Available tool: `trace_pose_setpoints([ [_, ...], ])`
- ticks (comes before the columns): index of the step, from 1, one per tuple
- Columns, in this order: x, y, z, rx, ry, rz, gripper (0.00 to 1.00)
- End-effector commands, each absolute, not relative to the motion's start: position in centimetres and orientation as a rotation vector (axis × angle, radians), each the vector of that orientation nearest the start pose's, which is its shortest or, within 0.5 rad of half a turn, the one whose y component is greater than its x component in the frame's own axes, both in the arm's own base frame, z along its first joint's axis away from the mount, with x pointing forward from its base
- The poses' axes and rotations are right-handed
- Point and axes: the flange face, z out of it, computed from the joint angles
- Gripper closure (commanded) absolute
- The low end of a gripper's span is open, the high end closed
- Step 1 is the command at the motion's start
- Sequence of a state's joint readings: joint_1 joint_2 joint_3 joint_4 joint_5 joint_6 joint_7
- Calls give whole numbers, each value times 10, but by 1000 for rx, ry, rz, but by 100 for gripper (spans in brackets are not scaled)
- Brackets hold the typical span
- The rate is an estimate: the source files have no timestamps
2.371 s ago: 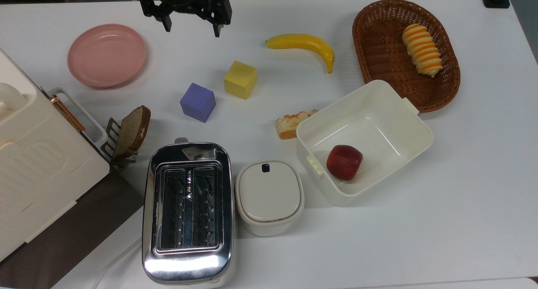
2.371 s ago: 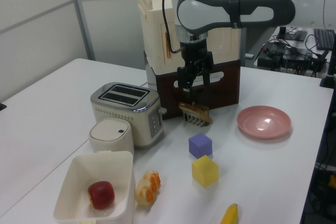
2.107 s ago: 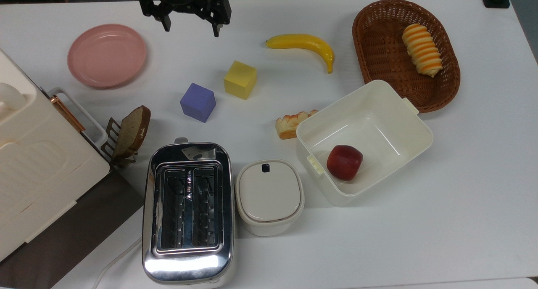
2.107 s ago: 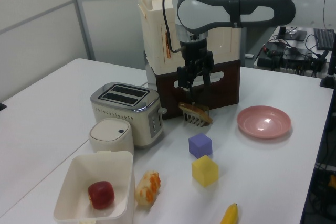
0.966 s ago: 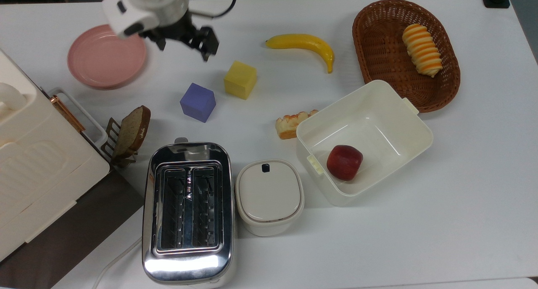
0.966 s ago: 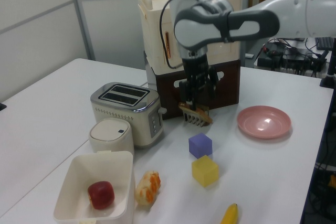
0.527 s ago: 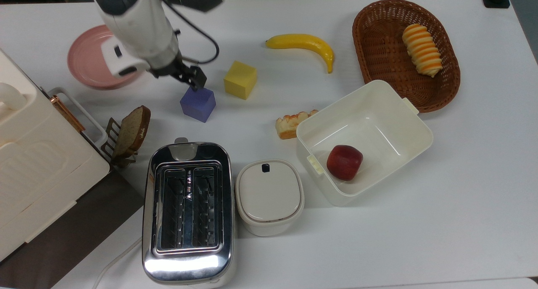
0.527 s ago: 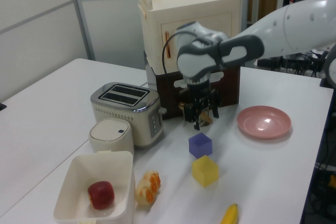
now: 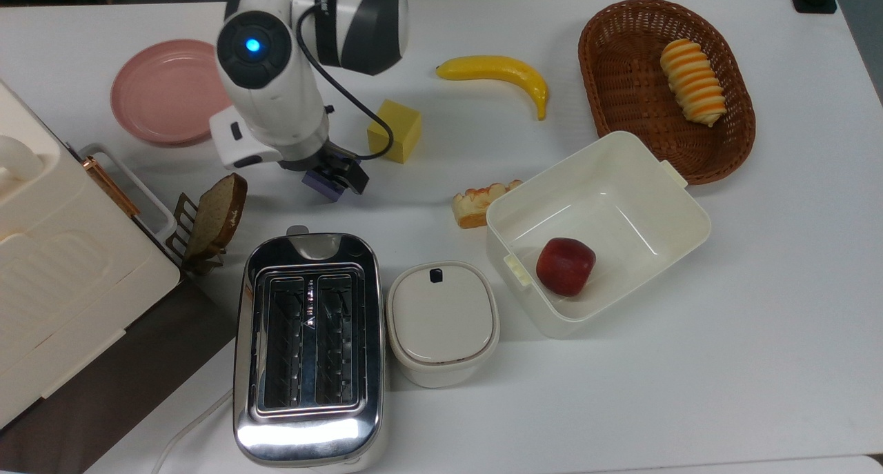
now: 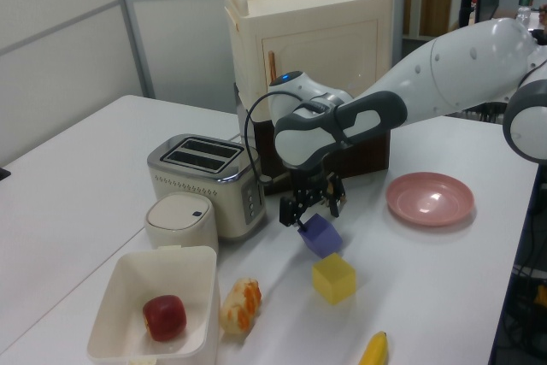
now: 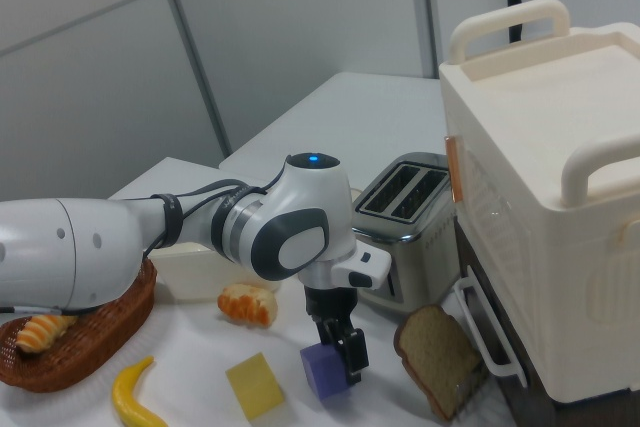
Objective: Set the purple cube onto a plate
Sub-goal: 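Close the gripper on the purple cube and lift it, then carry the purple cube over the pink plate and lower it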
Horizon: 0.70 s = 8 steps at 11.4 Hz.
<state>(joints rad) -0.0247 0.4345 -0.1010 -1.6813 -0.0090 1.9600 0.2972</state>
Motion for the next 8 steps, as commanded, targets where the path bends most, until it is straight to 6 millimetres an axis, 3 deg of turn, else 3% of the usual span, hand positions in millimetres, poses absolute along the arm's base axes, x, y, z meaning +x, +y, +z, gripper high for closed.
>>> trace_pose_setpoints([
  [1,646,-60,332,-3155,656,219,0],
  [3,641,-58,323,-3156,665,253,3],
  [4,640,-57,322,-3157,662,255,17],
  [6,640,-58,322,-3160,640,254,70],
  [8,640,-58,322,-3161,633,254,85],
])
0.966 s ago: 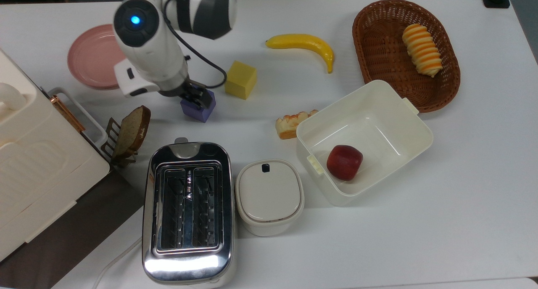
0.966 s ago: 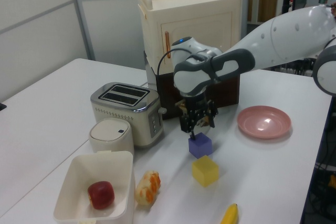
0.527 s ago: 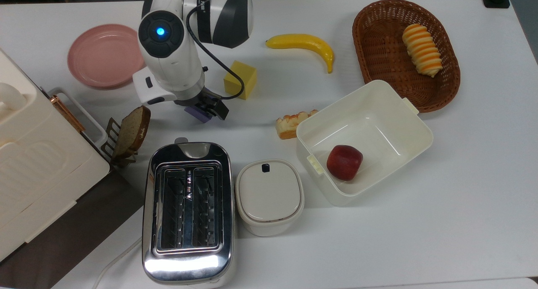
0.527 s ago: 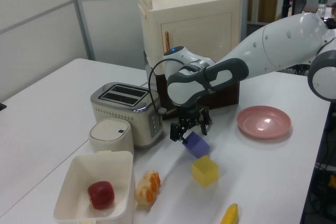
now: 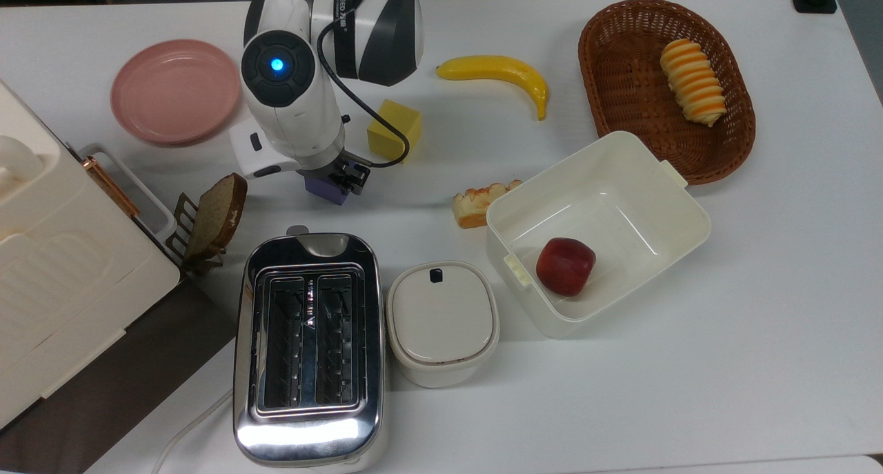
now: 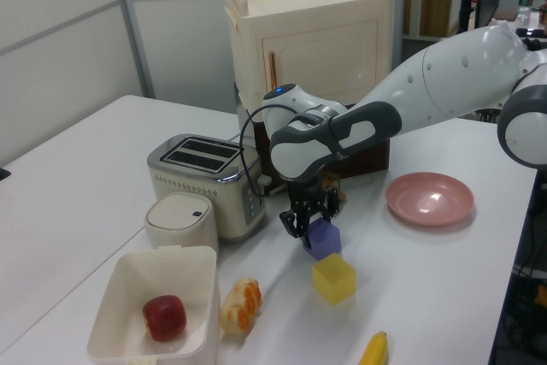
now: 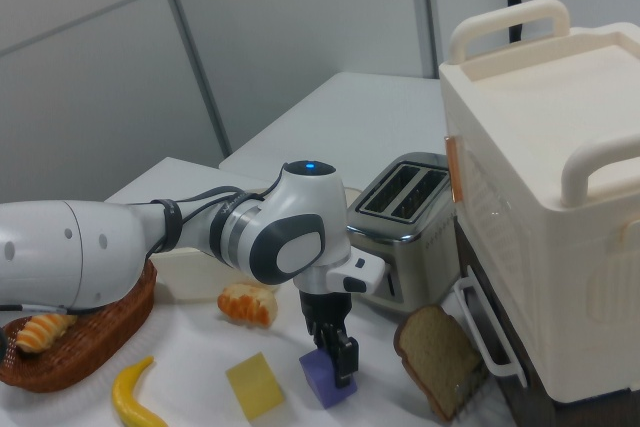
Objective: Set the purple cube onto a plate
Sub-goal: 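Carry the purple cube over the pink plate and lower it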
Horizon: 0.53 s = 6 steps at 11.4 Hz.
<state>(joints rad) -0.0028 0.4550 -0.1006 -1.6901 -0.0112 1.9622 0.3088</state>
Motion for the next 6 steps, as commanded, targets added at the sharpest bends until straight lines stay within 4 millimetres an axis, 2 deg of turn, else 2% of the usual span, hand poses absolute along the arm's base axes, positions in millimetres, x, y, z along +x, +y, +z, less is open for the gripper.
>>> trace_pose_setpoints([
  [1,640,-59,323,-3163,618,260,98],
  [2,636,-65,334,-3164,588,272,100],
  [3,625,-74,353,-3164,510,351,100],
  [4,613,-96,370,-3160,420,413,100],
  [5,604,-125,379,-3160,362,440,99],
  [6,599,-145,380,-3162,329,446,98],
])
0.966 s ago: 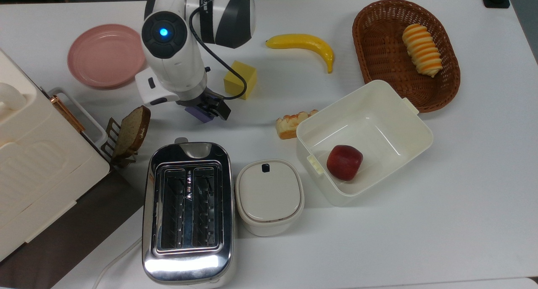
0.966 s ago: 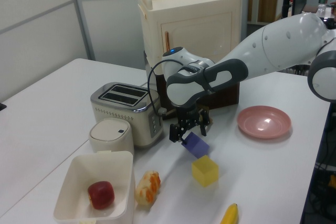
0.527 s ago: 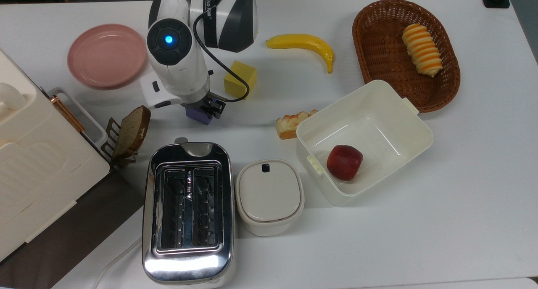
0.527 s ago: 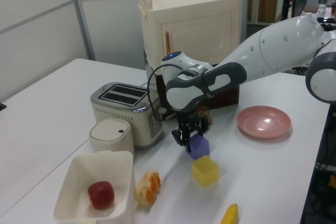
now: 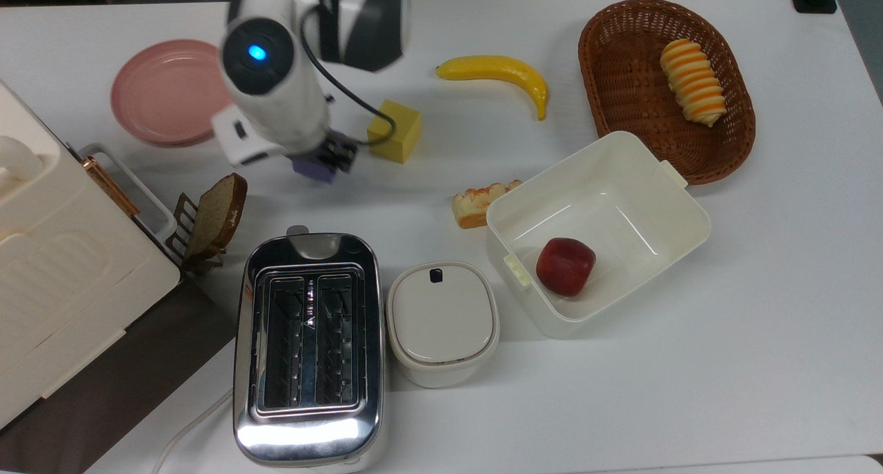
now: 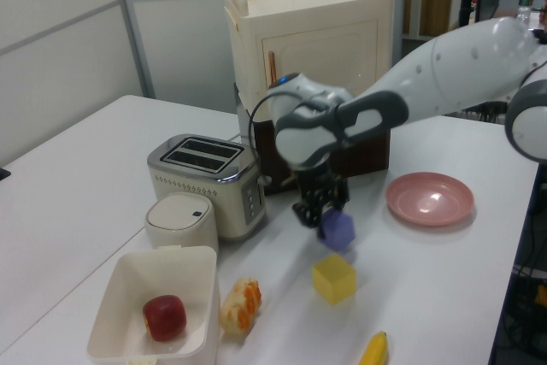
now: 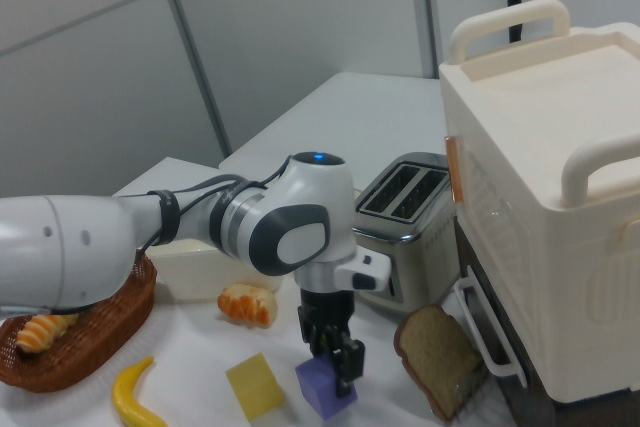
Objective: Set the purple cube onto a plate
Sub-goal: 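Carry the purple cube over the pink plate and lower it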
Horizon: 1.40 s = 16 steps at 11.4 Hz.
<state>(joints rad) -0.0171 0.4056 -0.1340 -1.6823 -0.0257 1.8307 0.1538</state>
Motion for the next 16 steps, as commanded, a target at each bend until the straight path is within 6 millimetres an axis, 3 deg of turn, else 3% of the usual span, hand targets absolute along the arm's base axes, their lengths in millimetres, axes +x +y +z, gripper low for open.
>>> trace_pose_setpoints([
  [1,594,-166,381,-3164,321,449,97],
  [3,573,-233,367,-3168,250,483,94],
  [6,547,-296,325,-3194,215,489,90],
  [7,537,-311,317,-3207,211,457,78],
  [8,536,-316,315,-3216,218,434,46],
  [9,535,-317,318,-3215,223,427,0],
  [11,535,-314,329,-3212,222,411,0],
  [13,534,-299,368,-3182,205,400,0],
  [14,537,-277,397,-3174,176,358,0],
  [16,546,-229,430,-3165,93,333,0],
])
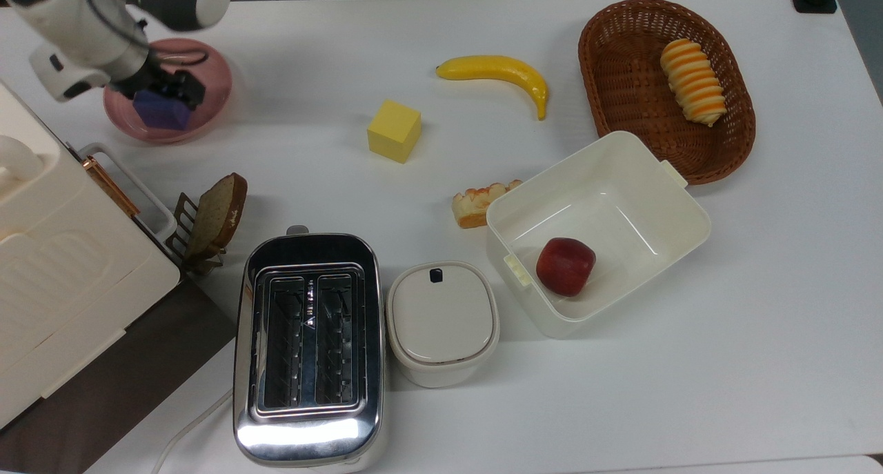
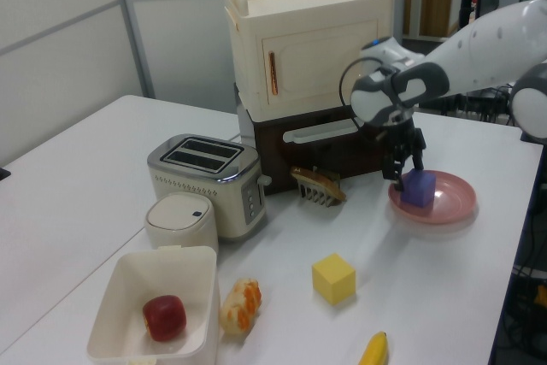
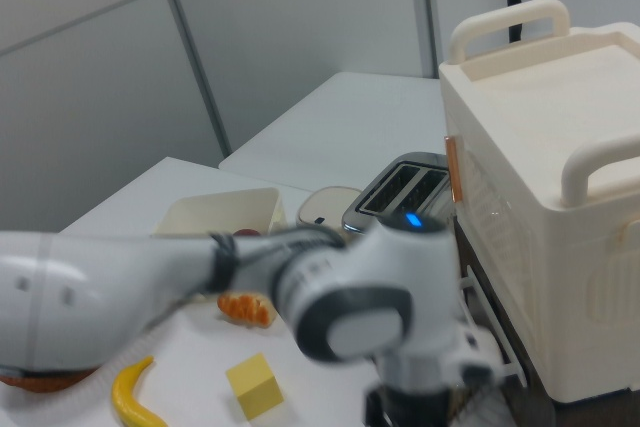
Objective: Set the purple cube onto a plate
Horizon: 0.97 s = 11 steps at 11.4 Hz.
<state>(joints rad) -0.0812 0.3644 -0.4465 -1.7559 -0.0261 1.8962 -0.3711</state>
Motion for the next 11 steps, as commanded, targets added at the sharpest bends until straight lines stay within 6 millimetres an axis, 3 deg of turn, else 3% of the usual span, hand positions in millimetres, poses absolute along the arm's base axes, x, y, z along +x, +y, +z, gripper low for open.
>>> trace_pose_setpoints([
  [1,561,-185,453,-3185,149,290,0],
  [3,575,-128,483,-3219,375,235,0],
  [5,577,-75,505,-3248,353,170,0],
  [7,577,-35,519,-3254,333,183,0],
  [11,570,-46,564,-3211,413,109,0],
])
